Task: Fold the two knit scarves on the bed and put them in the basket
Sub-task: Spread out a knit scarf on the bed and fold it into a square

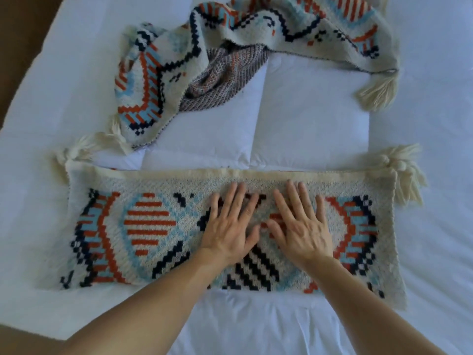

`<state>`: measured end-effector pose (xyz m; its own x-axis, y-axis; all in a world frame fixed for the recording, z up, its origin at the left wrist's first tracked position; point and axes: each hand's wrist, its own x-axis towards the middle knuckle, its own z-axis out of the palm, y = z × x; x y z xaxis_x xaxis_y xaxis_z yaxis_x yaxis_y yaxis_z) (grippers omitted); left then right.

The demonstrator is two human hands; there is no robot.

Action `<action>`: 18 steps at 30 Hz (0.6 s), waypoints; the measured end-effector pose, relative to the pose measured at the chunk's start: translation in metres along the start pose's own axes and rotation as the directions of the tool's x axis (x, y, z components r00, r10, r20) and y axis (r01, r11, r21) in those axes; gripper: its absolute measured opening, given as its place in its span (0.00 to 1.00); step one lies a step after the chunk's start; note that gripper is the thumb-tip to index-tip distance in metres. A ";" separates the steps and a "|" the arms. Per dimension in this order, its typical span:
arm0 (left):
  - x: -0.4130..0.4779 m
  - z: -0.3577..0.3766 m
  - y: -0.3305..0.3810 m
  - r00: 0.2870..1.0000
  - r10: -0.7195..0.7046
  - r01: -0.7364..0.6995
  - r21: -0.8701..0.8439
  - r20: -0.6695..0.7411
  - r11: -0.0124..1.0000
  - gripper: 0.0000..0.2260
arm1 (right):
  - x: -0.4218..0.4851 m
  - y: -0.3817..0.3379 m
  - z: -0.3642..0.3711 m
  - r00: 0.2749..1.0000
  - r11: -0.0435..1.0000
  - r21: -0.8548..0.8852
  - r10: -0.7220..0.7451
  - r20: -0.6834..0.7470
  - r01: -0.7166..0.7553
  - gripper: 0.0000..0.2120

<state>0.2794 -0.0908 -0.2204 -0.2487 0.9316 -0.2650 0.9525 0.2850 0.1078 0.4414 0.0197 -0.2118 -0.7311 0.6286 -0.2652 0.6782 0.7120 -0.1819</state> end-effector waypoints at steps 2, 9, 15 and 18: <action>0.005 -0.002 -0.016 0.999 -0.024 0.024 0.003 0.032 1.000 0.30 | 0.015 -0.004 0.006 0.998 1.000 -0.010 0.018 0.064 -0.018 0.32; 0.002 -0.014 -0.041 0.998 -0.037 0.035 -0.041 -0.047 0.999 0.28 | 0.036 -0.045 -0.006 0.998 0.998 -0.015 0.057 0.022 -0.057 0.33; -0.006 -0.007 -0.096 0.998 -0.056 0.056 0.015 0.023 0.998 0.29 | 0.073 -0.072 0.003 0.990 0.999 -0.033 0.014 0.143 -0.009 0.33; -0.014 -0.003 -0.126 0.995 -0.082 0.080 0.045 0.061 0.996 0.30 | 0.073 -0.068 0.008 0.983 0.997 -0.063 0.059 0.172 -0.049 0.34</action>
<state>0.1623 -0.1389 -0.2277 -0.3151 0.8893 -0.3313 0.9366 0.3478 0.0427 0.3427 0.0152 -0.2262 -0.6662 0.6062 -0.4345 0.7070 0.6987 -0.1092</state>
